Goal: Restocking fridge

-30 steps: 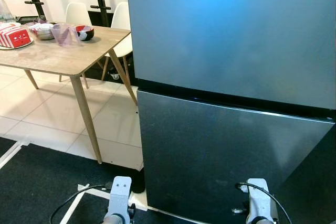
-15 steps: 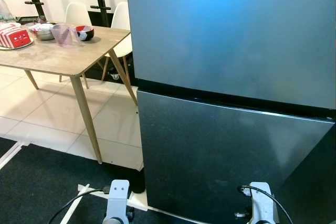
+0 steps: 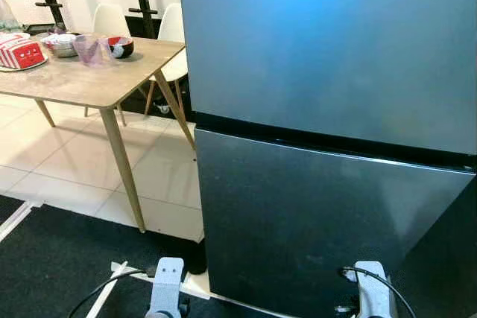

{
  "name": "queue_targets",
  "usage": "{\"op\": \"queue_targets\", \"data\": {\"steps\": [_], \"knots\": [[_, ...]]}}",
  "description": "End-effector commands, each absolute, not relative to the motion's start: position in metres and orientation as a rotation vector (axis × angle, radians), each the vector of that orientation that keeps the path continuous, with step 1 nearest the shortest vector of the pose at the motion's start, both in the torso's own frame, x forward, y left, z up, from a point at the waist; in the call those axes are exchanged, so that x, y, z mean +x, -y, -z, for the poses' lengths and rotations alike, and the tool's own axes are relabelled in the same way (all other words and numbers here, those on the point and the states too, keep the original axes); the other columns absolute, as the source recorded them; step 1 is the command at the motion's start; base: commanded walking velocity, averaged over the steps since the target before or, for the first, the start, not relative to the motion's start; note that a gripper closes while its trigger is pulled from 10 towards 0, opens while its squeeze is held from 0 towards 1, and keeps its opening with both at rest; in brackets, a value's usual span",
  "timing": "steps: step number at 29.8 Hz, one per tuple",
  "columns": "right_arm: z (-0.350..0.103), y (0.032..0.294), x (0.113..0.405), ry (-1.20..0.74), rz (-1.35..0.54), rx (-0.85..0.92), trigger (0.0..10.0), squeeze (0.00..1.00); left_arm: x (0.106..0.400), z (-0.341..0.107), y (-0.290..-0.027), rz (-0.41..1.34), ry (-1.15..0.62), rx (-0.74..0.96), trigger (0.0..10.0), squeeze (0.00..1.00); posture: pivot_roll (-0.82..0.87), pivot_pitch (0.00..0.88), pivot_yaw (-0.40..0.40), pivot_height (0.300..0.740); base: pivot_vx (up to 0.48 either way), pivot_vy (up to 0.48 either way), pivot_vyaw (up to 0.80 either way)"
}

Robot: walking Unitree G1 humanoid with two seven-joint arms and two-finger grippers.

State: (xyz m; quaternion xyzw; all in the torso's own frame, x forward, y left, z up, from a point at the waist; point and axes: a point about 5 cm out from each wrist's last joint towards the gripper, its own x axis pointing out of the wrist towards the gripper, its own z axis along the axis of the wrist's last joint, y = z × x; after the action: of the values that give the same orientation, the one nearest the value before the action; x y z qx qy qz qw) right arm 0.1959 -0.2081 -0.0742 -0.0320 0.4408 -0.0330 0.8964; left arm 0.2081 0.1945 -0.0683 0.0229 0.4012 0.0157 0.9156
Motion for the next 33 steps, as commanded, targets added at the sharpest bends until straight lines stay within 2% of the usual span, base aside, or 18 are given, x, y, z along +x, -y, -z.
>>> {"op": "queue_targets", "data": {"steps": [1, 11, 19, 33], "knots": [[0.076, 0.212, 0.191, -0.924, 0.078, -0.071, 10.0, 0.00, 0.201, 0.072, -0.200, -0.025, -0.854, 0.066, 10.0, 0.00, 0.01, 0.000, -0.027, 0.740, 0.000, 0.000, 0.00], [0.077, 0.205, 0.191, -0.920, 0.077, -0.061, 10.0, 0.00, 0.197, 0.073, -0.204, -0.012, -0.860, 0.094, 10.0, 0.00, 0.01, 0.000, -0.011, 0.740, 0.000, 0.000, 0.00], [0.075, 0.198, 0.197, -0.898, 0.063, -0.054, 10.0, 0.00, 0.208, 0.067, -0.200, 0.028, -0.822, 0.117, 10.0, 0.00, 0.01, 0.000, -0.003, 0.740, 0.000, 0.000, 0.00], [0.071, 0.200, 0.203, -0.879, 0.058, -0.061, 10.0, 0.00, 0.214, 0.064, -0.194, 0.022, -0.786, 0.103, 10.0, 0.00, 0.03, 0.000, -0.024, 0.740, 0.000, 0.000, 0.00]]}}
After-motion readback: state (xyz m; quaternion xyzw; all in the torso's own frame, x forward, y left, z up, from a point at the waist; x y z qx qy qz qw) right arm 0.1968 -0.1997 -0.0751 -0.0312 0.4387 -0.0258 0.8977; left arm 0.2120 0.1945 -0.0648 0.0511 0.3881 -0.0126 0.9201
